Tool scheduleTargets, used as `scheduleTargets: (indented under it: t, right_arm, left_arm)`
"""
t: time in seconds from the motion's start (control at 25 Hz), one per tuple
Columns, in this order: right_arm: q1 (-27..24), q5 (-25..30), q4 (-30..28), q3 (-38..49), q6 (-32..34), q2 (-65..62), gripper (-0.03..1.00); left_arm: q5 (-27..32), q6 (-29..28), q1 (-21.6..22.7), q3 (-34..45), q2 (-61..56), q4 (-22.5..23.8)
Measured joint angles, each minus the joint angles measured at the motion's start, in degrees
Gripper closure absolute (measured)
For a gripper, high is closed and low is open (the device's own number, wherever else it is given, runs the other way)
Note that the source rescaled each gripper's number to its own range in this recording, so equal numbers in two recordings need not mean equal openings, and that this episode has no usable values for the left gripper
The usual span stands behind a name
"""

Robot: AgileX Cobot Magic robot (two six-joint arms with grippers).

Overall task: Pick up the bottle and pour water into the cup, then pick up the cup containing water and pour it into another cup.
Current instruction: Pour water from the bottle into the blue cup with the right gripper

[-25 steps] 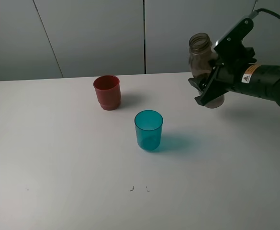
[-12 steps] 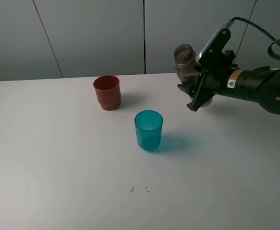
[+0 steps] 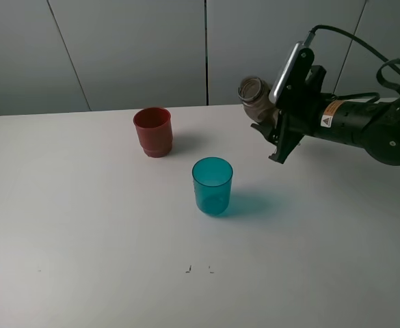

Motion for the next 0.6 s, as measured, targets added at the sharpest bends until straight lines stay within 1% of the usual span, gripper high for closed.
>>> scheduleTargets:
  t: [0.08, 0.16, 0.48, 0.6]
  right_arm:
    - [1.0, -1.2, 0.8, -0.1, -2.9, 0.9, 0.96]
    - [1.5, -2.0, 0.9, -0.5, -4.3, 2.3, 0.96]
    - [1.6, -1.2, 1.3, -3.2, -8.2, 5.5, 0.96]
    - [2.3, -1.2, 1.4, -3.3, -13.5, 5.5, 0.96]
  left_arm:
    - [0.0, 0.0, 0.0, 0.0, 0.0, 0.0]
    - [0.0, 0.0, 0.0, 0.0, 0.0, 0.0]
    - [0.0, 0.0, 0.0, 0.0, 0.0, 0.0]
    - [0.0, 0.0, 0.0, 0.0, 0.0, 0.0]
